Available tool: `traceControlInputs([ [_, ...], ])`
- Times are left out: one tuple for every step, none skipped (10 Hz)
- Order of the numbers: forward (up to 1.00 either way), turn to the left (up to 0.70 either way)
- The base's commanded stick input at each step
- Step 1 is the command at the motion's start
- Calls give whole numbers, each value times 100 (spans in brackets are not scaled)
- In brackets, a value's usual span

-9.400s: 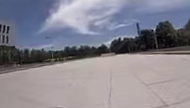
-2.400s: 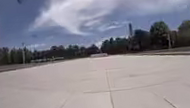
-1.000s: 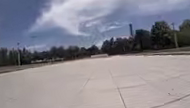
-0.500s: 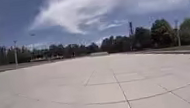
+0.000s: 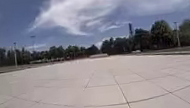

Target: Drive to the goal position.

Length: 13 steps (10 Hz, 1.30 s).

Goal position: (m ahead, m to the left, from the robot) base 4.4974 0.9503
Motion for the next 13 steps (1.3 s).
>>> traceControlInputs([
  [0,0],
  [0,0],
  [11,0],
  [46,0],
  [80,0],
  [100,0],
  [100,0],
  [100,0],
  [100,0],
  [100,0],
  [100,0],
  [100,0],
  [100,0],
])
